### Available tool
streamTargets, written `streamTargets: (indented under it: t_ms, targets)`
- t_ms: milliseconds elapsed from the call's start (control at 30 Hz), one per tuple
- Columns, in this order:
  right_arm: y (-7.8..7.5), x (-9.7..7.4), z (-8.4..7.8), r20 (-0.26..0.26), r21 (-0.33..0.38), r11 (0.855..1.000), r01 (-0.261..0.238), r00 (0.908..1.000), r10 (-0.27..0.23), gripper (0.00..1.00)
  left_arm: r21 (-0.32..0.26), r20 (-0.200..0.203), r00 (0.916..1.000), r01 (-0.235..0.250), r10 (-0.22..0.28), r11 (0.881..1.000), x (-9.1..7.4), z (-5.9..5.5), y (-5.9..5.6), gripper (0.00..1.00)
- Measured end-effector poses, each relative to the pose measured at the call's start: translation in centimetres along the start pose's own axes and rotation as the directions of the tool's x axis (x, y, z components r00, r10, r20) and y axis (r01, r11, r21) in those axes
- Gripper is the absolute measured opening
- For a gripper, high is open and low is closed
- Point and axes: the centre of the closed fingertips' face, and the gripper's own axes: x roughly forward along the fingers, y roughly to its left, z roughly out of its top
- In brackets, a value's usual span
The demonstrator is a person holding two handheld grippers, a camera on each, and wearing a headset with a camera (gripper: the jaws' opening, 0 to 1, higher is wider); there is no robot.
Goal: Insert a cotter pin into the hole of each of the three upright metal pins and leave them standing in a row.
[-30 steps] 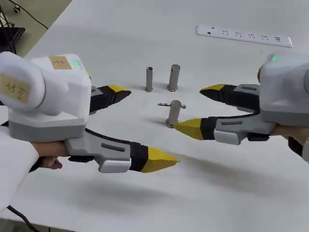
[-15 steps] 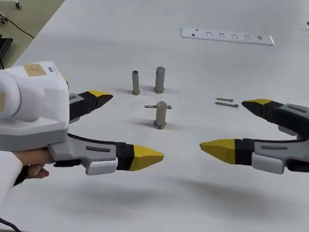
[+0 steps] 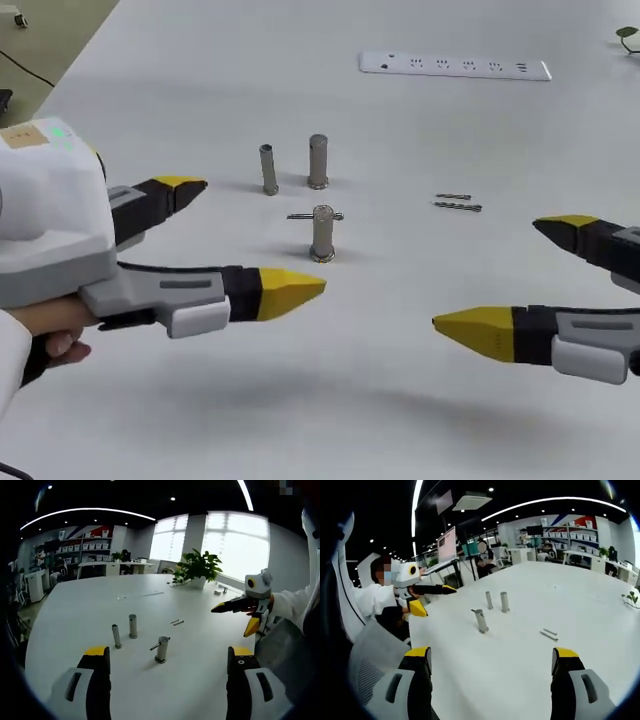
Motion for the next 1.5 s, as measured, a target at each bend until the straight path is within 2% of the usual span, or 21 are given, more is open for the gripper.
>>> streamTargets:
  t_ms: [133, 267, 333, 467, 533, 633, 700, 800, 900, 967, 1000, 1167, 1367, 1500]
  targets:
    - [-0.3, -0.6, 0.0, 0.004, 0.014, 1.000, 0.021, 0.9998, -0.021, 0.98, 0.004, 0.054, 0.9983, -0.023, 0.023, 1.000, 0.7, 2.1, 1.7, 0.92]
    - [-0.5, -1.1, -0.1, 0.009, 0.023, 0.999, 0.041, 0.9991, -0.041, 0.98, 0.020, 0.091, 0.9944, -0.056, 0.054, 0.998, 1.8, 3.8, 3.7, 0.87]
    - [-0.5, -1.3, -0.1, 0.014, 0.030, 0.999, 0.045, 0.9989, -0.046, 0.98, 0.024, 0.095, 0.9933, -0.068, 0.066, 0.997, 2.5, 4.3, 4.7, 0.83]
    - [-0.6, -1.7, -0.1, 0.012, 0.034, 0.998, 0.058, 0.9982, -0.059, 0.98, 0.062, 0.067, 0.9950, -0.079, 0.074, 0.995, 3.7, 4.5, 6.0, 0.77]
    - [-0.6, -1.9, -0.1, 0.013, 0.037, 0.997, 0.062, 0.9980, -0.062, 0.98, 0.092, 0.053, 0.9949, -0.090, 0.086, 0.992, 4.2, 4.4, 6.7, 0.74]
    - [-0.8, -2.0, -0.3, 0.009, 0.031, 0.997, 0.074, 0.9972, -0.074, 0.98, 0.089, 0.040, 0.9946, -0.099, 0.096, 0.991, 5.1, 4.2, 7.7, 0.67]
    - [-1.1, -2.1, -0.8, -0.010, 0.022, 0.996, 0.090, 0.9959, -0.090, 0.98, 0.061, 0.019, 0.9937, -0.111, 0.110, 0.992, 5.5, 3.6, 8.4, 0.59]
    - [-1.2, -2.2, -0.9, -0.015, 0.025, 0.995, 0.095, 0.9954, -0.095, 0.98, 0.070, -0.004, 0.9911, -0.132, 0.133, 0.989, 6.1, 2.8, 9.1, 0.48]
    - [-1.4, -2.5, -0.8, -0.008, 0.029, 0.994, 0.103, 0.9946, -0.103, 0.98, 0.078, -0.030, 0.9892, -0.141, 0.143, 0.987, 6.6, 2.1, 9.5, 0.43]
    - [-1.4, -2.5, -0.8, -0.007, 0.033, 0.994, 0.102, 0.9948, -0.102, 0.98, 0.079, -0.064, 0.9834, -0.165, 0.170, 0.983, 6.9, 1.3, 10.1, 0.43]
    - [-1.4, -2.5, -0.7, -0.005, 0.035, 0.994, 0.102, 0.9948, -0.102, 0.98, 0.086, -0.065, 0.9842, -0.159, 0.164, 0.984, 7.1, 1.1, 10.1, 0.42]
    - [-1.6, -2.6, -0.8, -0.010, 0.031, 0.993, 0.116, 0.9932, -0.116, 0.98, 0.018, -0.076, 0.9856, -0.150, 0.151, 0.988, 7.9, 0.3, 10.5, 0.29]
    - [-1.6, -2.7, -0.8, -0.010, 0.036, 0.992, 0.118, 0.9930, -0.118, 0.96, 0.033, -0.093, 0.9853, -0.141, 0.143, 0.989, 8.6, -0.3, 10.4, 0.19]
    - [-1.7, -2.8, -1.0, -0.014, 0.041, 0.992, 0.123, 0.9923, -0.123, 0.96, 0.063, -0.118, 0.9809, -0.148, 0.155, 0.987, 9.0, -1.0, 10.6, 0.10]
